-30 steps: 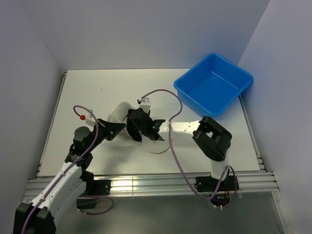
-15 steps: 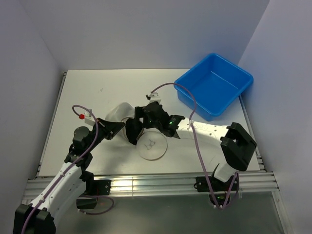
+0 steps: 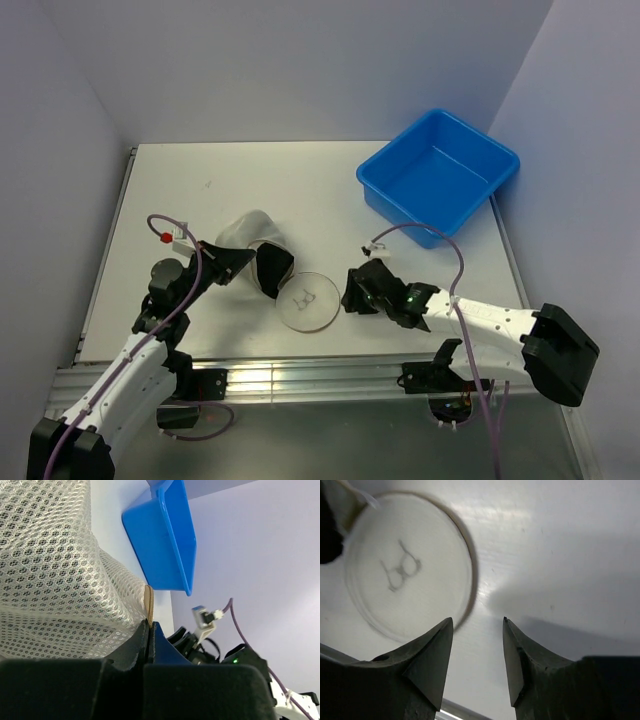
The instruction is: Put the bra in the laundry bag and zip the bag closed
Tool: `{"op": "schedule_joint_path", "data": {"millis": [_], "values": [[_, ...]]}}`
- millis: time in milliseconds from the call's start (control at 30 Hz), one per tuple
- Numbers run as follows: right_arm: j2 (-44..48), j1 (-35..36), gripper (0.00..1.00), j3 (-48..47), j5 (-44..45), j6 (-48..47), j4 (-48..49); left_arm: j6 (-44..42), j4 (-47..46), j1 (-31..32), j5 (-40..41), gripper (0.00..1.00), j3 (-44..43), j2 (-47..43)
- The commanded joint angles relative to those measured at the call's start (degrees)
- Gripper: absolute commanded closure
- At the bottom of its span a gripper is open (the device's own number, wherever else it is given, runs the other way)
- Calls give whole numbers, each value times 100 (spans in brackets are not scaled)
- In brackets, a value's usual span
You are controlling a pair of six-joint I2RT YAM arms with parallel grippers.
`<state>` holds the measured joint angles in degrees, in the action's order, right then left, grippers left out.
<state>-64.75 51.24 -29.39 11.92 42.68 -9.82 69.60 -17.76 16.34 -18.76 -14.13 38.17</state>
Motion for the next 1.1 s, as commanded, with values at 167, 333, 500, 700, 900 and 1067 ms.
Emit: {"op": "schedule_joint_path", "data": {"millis": [167,333,500,700,900,1067], "values": [[-64,88,30,345,-823,636,410,-87,-641,10,-13,100,-98,147],[-625,88,41,337,-797,760,798,-122,-571,18,-39,100,-116,103],[-1118,88,52,-22,-656,593,745,-184,-562,19,-75,100,-134,138],[-1698,88,88,-172,-613,601,780,-316,-509,10,-13,100,-116,199],[-466,88,100,-217,125,409,317,-667,-229,19,66,100,-300,226],[1252,88,100,-1380,785,-539,-1396,-1247,395,19,522,100,-555,77]]}}
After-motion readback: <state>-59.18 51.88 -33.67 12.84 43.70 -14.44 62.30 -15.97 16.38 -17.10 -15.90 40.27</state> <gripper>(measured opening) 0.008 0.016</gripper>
